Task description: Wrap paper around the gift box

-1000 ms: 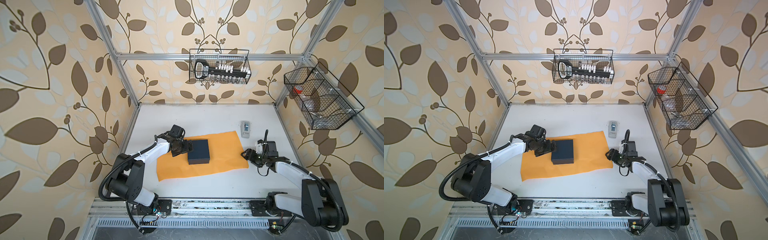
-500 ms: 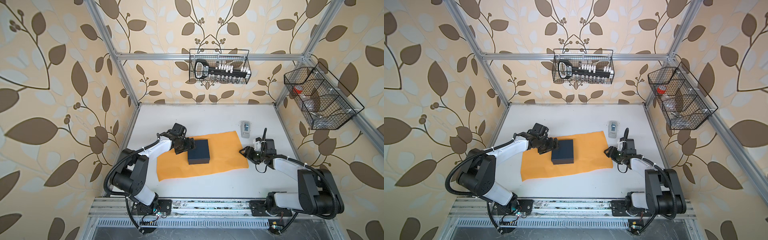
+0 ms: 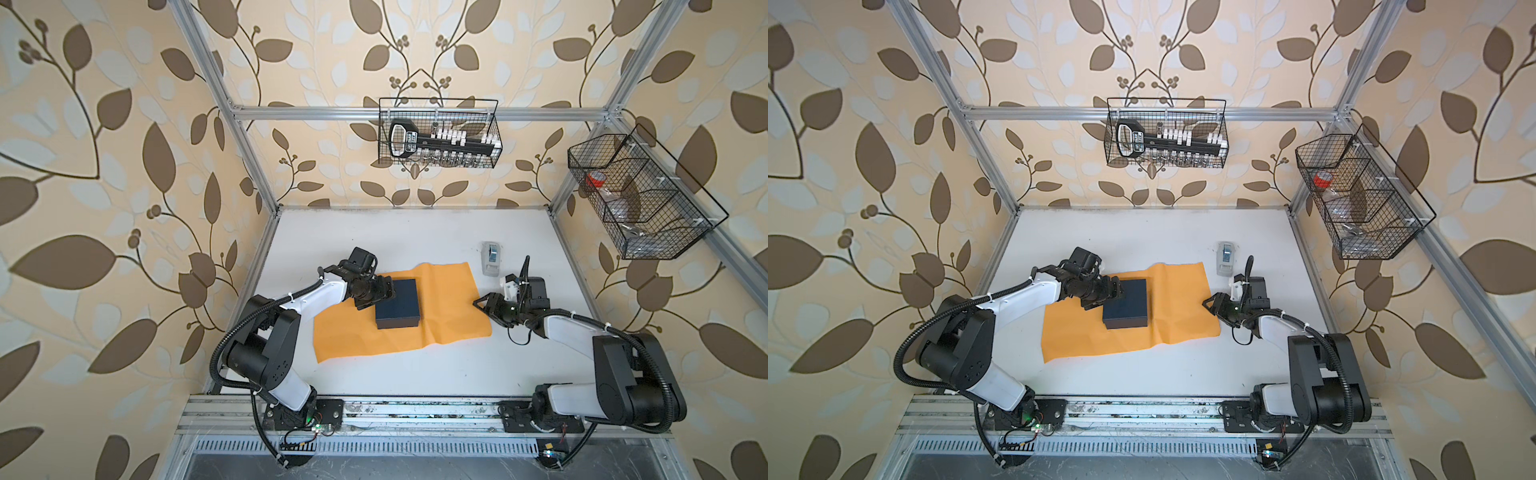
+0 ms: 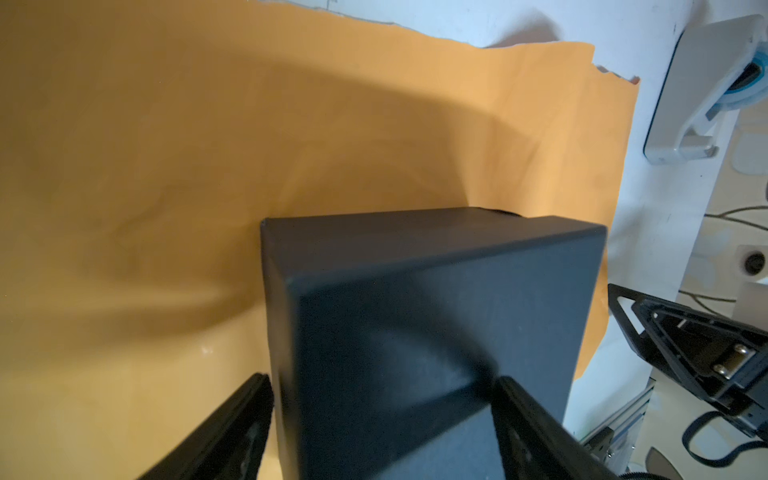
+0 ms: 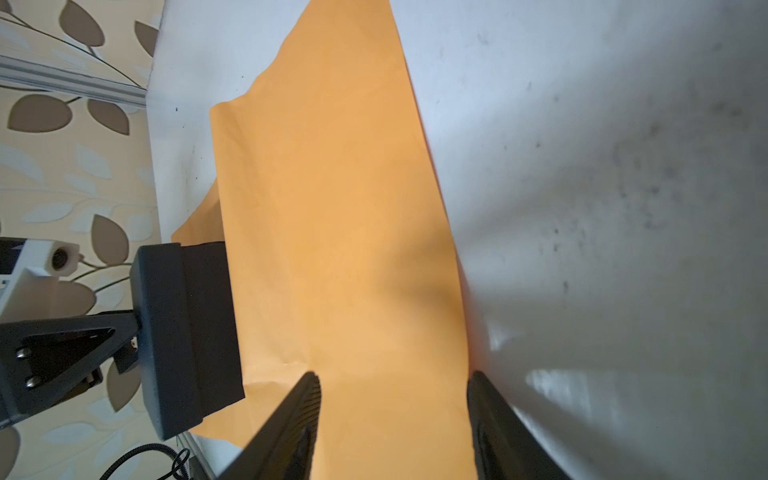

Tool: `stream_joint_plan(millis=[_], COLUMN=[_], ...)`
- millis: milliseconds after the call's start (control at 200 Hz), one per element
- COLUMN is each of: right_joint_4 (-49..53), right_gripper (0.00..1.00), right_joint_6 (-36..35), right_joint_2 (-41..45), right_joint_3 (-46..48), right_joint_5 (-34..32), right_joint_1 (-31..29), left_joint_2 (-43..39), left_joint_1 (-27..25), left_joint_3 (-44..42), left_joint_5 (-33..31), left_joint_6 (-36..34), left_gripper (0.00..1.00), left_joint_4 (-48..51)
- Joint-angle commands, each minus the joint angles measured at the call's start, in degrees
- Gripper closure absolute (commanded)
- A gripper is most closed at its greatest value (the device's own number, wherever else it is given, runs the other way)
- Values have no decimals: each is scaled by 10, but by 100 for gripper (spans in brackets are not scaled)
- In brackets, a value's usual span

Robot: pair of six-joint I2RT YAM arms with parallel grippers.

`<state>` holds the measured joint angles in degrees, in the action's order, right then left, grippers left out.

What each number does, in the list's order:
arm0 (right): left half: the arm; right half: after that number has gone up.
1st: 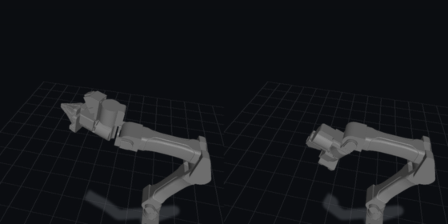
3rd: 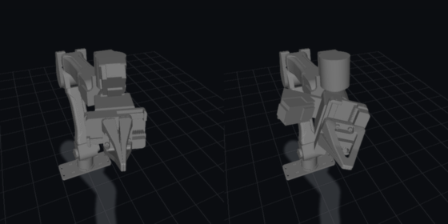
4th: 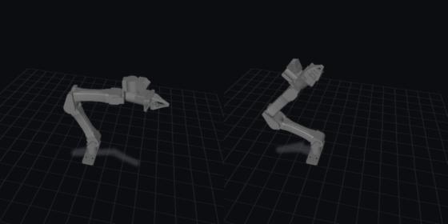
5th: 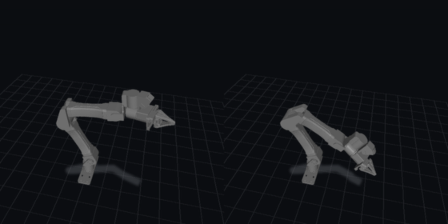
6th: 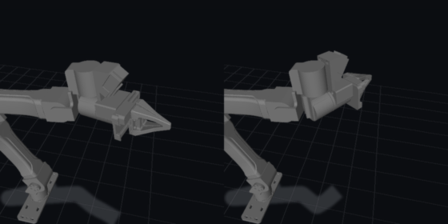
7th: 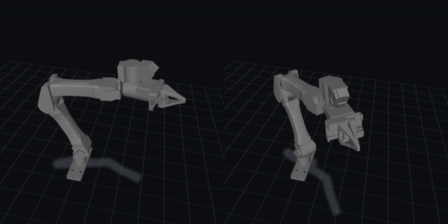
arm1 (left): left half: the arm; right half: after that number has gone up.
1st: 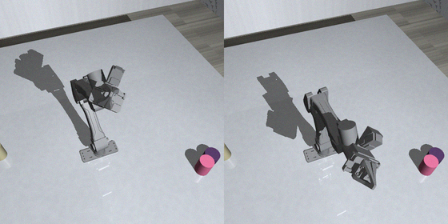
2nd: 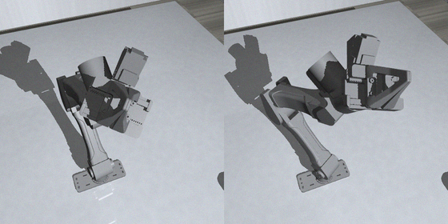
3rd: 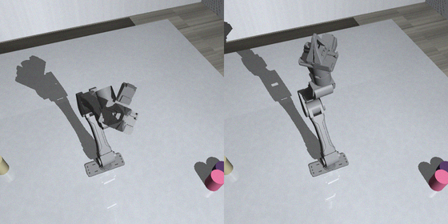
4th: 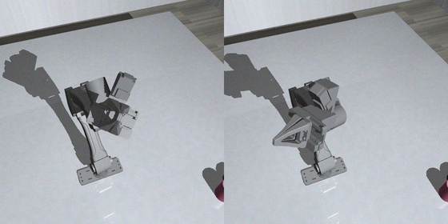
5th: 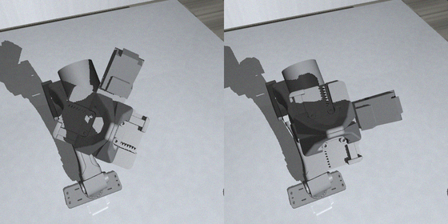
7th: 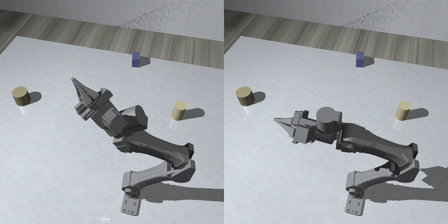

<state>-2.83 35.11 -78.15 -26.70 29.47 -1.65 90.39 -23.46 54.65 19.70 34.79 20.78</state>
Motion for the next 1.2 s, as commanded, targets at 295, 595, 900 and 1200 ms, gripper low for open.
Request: stream_joint_plan(millis=[295,595,900,1200], right_joint_4=[-34,34,9,0], right_gripper=[49,54,51,52], right_joint_6=[39,23,79,71], right_joint_2=[37,79,114,129], right_joint_3=[15,22,101,118], right_joint_5=[86,68,37,44], right_joint_1=[10,23,22,23], left_joint_2=[-16,-17,-23,-19], left_joint_1=[-6,-6,-6,-6], left_joint_3=[-5,-16,-23,-20], left_joint_5=[56,52,46,48], left_joint_6=[34,39,41,38], left_gripper=[16,16,16,15], left_joint_4=[-24,-25,-29,-28])
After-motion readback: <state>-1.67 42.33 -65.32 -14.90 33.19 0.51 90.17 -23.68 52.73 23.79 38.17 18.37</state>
